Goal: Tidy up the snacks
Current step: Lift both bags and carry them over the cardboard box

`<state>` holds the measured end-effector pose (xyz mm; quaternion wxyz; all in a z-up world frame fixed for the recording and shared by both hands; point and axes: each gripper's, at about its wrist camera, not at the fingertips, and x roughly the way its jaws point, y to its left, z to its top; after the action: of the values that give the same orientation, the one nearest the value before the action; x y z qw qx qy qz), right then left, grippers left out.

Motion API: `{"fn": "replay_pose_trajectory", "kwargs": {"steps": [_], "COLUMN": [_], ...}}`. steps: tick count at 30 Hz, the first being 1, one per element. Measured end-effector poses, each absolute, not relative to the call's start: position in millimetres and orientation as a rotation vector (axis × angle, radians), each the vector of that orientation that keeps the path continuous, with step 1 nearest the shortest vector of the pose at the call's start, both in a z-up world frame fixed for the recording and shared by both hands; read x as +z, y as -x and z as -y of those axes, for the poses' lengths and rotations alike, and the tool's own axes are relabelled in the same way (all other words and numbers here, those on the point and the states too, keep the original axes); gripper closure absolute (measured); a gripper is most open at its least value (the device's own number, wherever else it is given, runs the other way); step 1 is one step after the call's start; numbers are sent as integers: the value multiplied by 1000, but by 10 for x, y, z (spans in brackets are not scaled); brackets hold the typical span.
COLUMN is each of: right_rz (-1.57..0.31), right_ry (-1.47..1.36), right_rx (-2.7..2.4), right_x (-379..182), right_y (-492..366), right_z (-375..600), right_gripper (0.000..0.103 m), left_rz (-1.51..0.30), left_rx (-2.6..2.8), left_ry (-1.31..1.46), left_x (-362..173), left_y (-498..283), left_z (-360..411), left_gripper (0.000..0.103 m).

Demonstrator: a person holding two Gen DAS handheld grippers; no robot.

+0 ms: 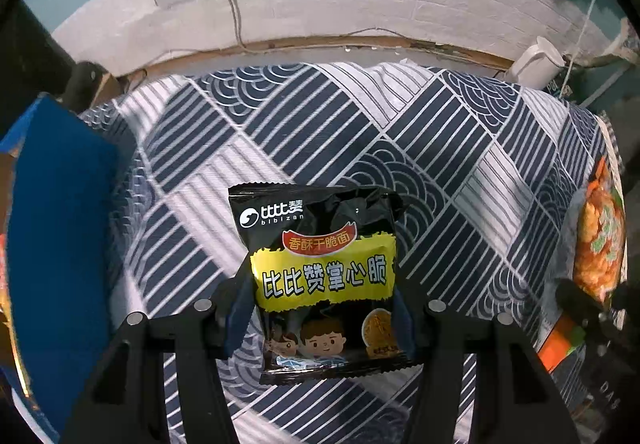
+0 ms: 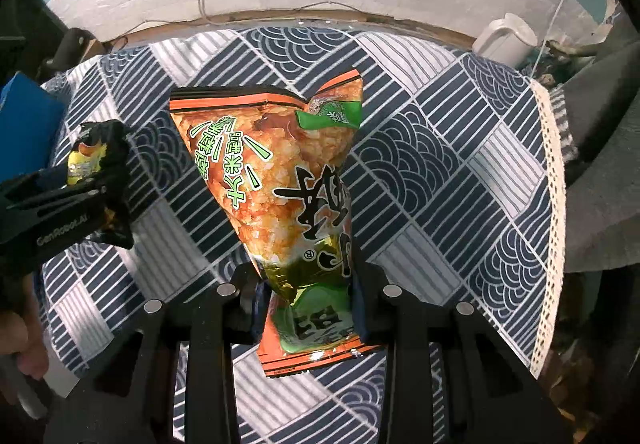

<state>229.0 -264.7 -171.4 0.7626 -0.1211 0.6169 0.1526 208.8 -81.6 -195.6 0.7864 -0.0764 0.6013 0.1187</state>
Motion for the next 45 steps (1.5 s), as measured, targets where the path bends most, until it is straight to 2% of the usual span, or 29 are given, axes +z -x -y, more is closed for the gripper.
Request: {"fn": "replay_pose_trajectory", "kwargs": {"steps": [27, 45], "right_rz": [-1249, -1209], "right_ry": [233, 241], "right_rx": [431, 524], "right_x": [-984, -734], "right_y": [-1440, -1187], "right_z": [2272, 1735], "right_gripper": [72, 72], "left_rz": [-1147, -1076], "left_rx": [202, 220], "left_ry": [-8, 21], "left_x": [-1068, -812], "left_y": [-960, -510], "left_z": [469, 149], "left_gripper": [43, 43]}}
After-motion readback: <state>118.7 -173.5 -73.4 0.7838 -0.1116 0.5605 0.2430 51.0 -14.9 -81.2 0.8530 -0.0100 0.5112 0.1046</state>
